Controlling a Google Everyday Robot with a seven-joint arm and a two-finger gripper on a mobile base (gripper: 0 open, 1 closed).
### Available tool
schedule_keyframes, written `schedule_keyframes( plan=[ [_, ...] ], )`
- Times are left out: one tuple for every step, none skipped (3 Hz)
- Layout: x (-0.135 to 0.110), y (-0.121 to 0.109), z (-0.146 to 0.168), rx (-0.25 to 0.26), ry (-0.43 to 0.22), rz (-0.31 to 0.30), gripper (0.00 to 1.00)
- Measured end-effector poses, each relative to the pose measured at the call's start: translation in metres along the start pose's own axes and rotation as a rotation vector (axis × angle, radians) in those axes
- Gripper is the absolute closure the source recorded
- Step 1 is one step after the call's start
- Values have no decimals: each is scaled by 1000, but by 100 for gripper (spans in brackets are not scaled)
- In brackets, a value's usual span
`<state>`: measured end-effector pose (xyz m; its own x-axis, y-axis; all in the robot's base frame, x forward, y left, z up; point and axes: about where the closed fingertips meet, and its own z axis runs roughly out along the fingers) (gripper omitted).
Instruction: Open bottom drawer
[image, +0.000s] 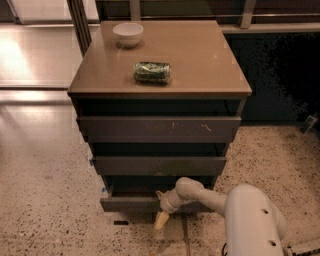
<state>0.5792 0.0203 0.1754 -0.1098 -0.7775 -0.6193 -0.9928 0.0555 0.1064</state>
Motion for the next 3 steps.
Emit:
schedule_keyframes(
  plan=[
    [3,19,-1,-16,3,14,0],
    [0,19,-4,-16,3,15,0],
    [-11,93,-20,-53,9,27,0]
  ],
)
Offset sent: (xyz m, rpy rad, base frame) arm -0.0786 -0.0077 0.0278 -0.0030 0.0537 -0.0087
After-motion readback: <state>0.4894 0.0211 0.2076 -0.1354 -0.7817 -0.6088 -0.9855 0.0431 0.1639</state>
